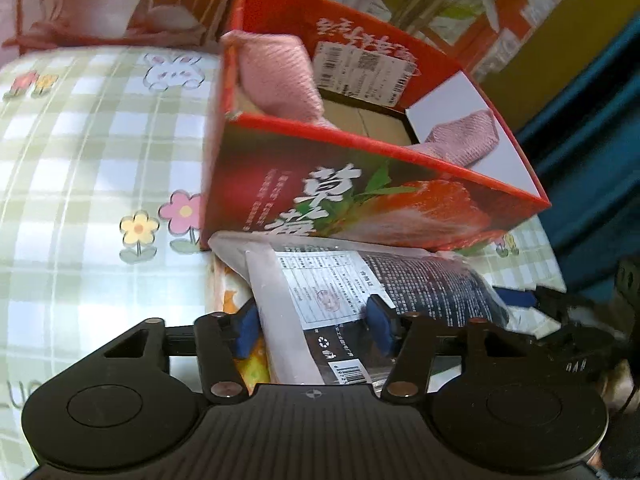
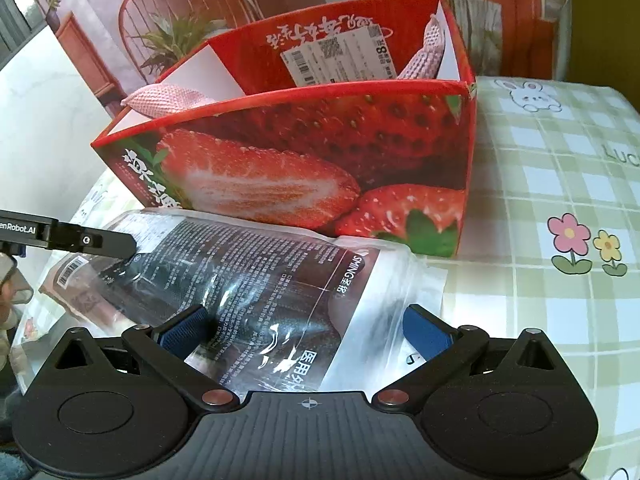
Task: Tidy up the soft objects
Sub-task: 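Move the left tool down to the clear snack packet beside the box, then close the left gripper on the clear printed packet and lift it, then carry the clear packet over the red box and lower it inside, then open the left gripper to release the packet in the box, then move the left tool down to the orange floral pouch beside the box, then close the left gripper on the orange floral pouch and lift it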
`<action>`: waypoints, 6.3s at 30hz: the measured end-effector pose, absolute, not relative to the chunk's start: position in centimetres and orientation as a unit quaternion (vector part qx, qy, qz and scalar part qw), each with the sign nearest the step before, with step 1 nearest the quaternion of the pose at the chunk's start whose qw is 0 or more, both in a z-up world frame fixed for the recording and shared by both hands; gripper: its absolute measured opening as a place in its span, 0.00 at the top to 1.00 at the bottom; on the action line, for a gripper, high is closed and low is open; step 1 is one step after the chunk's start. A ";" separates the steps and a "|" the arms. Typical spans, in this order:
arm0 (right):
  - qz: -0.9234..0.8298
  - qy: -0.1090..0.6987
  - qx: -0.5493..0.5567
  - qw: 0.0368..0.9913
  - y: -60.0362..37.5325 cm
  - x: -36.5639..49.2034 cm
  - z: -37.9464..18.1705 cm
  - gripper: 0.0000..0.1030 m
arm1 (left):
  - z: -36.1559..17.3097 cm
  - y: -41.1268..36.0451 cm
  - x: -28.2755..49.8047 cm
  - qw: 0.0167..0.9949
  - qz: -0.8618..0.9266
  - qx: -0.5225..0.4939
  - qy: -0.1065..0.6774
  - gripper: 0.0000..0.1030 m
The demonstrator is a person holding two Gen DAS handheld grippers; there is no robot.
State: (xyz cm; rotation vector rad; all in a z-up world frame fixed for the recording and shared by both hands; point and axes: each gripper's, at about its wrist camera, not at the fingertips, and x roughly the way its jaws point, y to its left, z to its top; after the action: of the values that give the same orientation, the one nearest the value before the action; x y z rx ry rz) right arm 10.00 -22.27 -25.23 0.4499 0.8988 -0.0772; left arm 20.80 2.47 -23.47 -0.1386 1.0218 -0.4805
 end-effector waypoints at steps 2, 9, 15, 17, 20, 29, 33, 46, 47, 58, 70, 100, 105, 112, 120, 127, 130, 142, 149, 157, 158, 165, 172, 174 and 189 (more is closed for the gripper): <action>-0.027 0.440 0.220 0.870 -22.7 10.3 -25.3 0.00 | -23.1 2.4 20.7 0.844 -0.235 -0.050 0.480 0.52; 0.010 0.471 0.245 0.847 -24.8 11.9 -25.6 0.00 | -23.4 2.6 20.5 0.840 -0.248 -0.040 0.481 0.54; 0.022 0.476 0.263 0.839 -25.4 12.7 -26.0 0.00 | -23.5 3.3 20.3 0.840 -0.246 -0.064 0.479 0.54; 0.023 0.472 0.263 0.841 -25.2 12.7 -25.7 0.04 | -23.1 3.2 19.9 0.843 -0.252 -0.060 0.471 0.54; 0.029 0.453 0.272 0.848 -25.0 12.2 -24.6 0.20 | -22.3 3.3 19.3 0.850 -0.256 -0.052 0.457 0.55; 0.027 0.396 0.251 0.883 -25.4 9.4 -20.1 0.53 | -19.8 4.7 17.3 0.867 -0.271 -0.072 0.412 0.58; 0.037 0.371 0.231 0.899 -25.4 8.8 -17.7 0.58 | -17.8 4.9 16.6 0.879 -0.273 -0.074 0.384 0.57; 0.006 0.276 0.094 0.957 -26.5 12.0 -9.7 0.60 | -11.1 1.3 20.5 0.929 -0.239 -0.038 0.280 0.57; -0.003 0.271 0.083 0.959 -26.8 12.8 -9.5 0.60 | -10.8 0.8 21.3 0.932 -0.232 -0.034 0.276 0.57; -0.070 0.261 -0.004 0.963 -28.7 19.4 -12.3 0.61 | -12.6 -2.9 29.2 0.936 -0.191 0.007 0.295 0.57; -0.075 0.373 -0.028 0.924 -28.4 25.2 -18.1 0.62 | -18.3 -3.2 32.7 0.908 -0.166 0.065 0.380 0.56; -0.085 0.466 -0.064 0.879 -26.4 26.7 -20.5 0.47 | -16.5 -2.5 29.0 0.913 -0.176 0.068 0.362 0.41; -0.097 0.408 -0.041 0.907 -26.1 24.1 -17.7 0.34 | -14.0 -1.9 26.7 0.926 -0.178 0.054 0.328 0.32; -0.089 0.343 -0.005 0.935 -24.4 19.8 -14.3 0.32 | -12.1 -1.4 22.7 0.934 -0.185 0.037 0.304 0.28; -0.072 0.287 0.052 0.954 -21.6 13.9 -13.7 0.32 | -13.9 0.6 18.3 0.931 -0.173 0.028 0.321 0.28; -0.059 0.292 0.093 0.950 -20.3 10.5 -15.8 0.32 | -16.9 3.0 16.0 0.923 -0.153 0.005 0.353 0.28; -0.045 0.310 0.107 0.944 -19.7 9.9 -17.5 0.32 | -18.2 3.7 15.5 0.919 -0.144 -0.009 0.367 0.28; 0.012 0.378 0.131 0.916 -16.4 9.6 -22.2 0.33 | -22.3 5.0 14.1 0.900 -0.136 -0.043 0.411 0.30; 0.020 0.404 0.150 0.902 -16.5 10.4 -23.5 0.34 | -23.8 5.5 14.3 0.890 -0.133 -0.059 0.432 0.31; 0.026 0.406 0.155 0.900 -16.4 10.6 -24.0 0.45 | -24.2 5.4 13.9 0.892 -0.133 -0.059 0.427 0.50; 0.026 0.405 0.153 0.901 -16.4 10.6 -24.0 0.46 | -24.1 5.5 13.9 0.894 -0.131 -0.060 0.425 0.55; 0.023 0.399 0.140 0.906 -16.3 10.7 -23.6 0.69 | -24.1 5.6 13.4 0.897 -0.128 -0.062 0.419 0.65; 0.024 0.398 0.146 0.905 -16.6 10.7 -23.7 0.72 | -23.9 5.8 13.3 0.900 -0.133 -0.066 0.411 0.71; 0.023 0.400 0.151 0.903 -16.7 10.8 -23.8 0.72 | -23.9 5.9 13.3 0.900 -0.133 -0.066 0.410 0.74; 0.029 0.340 0.120 0.932 -17.1 9.6 -20.0 0.90 | -20.5 5.0 12.3 0.920 -0.160 -0.053 0.354 0.83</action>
State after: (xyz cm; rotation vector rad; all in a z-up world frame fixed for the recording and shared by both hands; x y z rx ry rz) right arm 9.58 -17.07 -20.04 0.2457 0.6961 0.0597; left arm 12.29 4.99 -20.48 -0.1092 0.7281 -0.3292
